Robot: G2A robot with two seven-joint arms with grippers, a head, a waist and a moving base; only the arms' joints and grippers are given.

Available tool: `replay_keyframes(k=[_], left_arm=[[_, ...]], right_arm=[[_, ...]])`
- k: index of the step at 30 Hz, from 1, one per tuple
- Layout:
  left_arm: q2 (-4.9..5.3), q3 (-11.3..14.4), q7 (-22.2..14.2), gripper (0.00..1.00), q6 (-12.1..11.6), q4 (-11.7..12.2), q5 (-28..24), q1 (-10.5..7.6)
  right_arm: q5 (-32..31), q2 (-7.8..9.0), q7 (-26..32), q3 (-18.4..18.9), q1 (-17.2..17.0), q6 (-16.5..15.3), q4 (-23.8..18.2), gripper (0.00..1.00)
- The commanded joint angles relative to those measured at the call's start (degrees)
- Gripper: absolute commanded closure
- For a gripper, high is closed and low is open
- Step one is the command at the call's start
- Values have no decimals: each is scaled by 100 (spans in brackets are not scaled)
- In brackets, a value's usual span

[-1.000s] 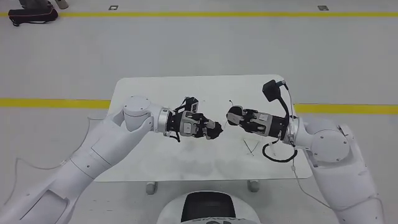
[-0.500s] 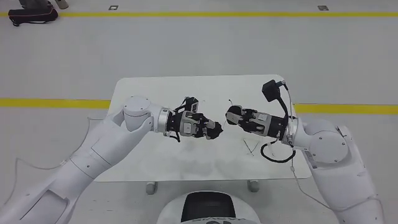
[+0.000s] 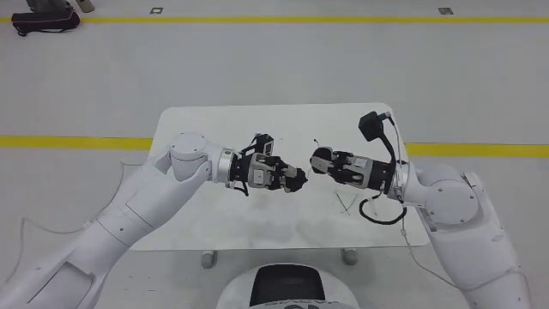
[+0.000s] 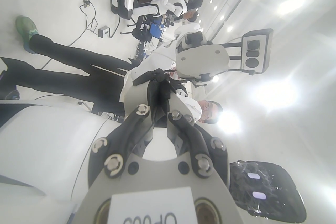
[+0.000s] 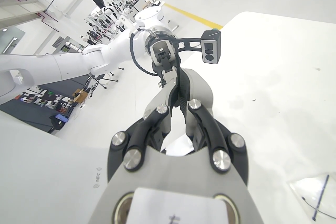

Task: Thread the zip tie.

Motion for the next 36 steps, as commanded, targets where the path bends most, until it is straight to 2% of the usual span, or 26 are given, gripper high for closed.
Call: replay_keyframes(k=[1,36], left_arm=[[0,0,0,100,0,0,0,0],[0,0,0,100,0,0,0,0]], right_arm=[[0,11,-12,-5,1,0,4,100],[7,196,-226,-176,42,0,74,100]])
